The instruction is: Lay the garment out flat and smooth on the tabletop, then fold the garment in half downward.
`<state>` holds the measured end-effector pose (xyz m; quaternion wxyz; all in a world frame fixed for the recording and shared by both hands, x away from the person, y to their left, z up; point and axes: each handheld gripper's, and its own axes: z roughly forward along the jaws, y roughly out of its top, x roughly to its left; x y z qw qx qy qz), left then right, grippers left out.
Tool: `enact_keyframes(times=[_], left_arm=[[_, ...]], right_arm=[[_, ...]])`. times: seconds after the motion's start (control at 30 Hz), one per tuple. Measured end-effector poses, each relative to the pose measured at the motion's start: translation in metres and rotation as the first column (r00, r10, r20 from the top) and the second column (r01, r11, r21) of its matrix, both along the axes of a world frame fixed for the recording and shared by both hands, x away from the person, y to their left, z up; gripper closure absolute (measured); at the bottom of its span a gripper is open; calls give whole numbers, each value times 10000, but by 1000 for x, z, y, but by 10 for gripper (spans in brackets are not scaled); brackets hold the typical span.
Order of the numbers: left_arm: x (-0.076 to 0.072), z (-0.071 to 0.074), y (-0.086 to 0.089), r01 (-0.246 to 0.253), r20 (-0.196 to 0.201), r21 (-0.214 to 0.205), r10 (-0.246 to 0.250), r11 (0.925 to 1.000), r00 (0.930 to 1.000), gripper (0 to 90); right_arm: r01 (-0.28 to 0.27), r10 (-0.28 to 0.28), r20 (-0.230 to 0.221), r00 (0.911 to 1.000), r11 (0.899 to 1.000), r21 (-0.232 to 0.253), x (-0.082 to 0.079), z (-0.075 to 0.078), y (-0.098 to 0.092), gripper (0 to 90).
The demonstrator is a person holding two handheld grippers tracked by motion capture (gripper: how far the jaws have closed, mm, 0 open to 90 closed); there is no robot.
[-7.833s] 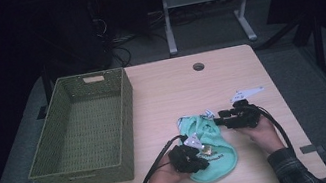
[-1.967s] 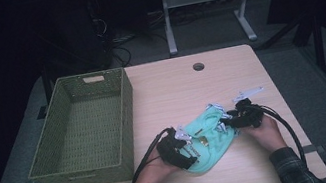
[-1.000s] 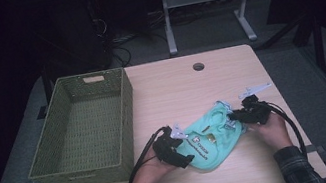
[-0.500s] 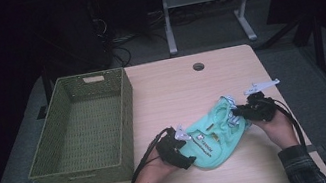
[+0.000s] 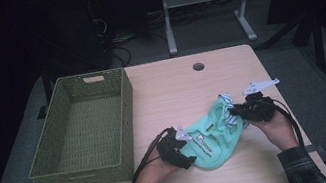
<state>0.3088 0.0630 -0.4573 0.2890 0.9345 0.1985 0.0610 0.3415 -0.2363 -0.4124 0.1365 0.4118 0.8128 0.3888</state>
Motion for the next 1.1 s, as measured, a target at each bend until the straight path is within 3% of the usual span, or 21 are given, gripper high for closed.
enact_keyframes(times=[0.57, 1.03, 1.1], left_arm=[[1, 0, 0, 71, 70, 39, -71, 10000, 10000, 259], [-1, -1, 0, -29, 36, -55, 29, 10000, 10000, 259], [0, 0, 0, -31, -153, -168, 29, 9999, 9999, 260]], right_arm=[[-768, 761, 504, 9958, 9970, 128, -12, 13, 19, 786], [-1720, 1717, 500, 9839, 9851, 21, -25, 6, 45, 786], [-1770, 1769, 538, 9828, 9842, -34, -27, 6, 47, 785]])
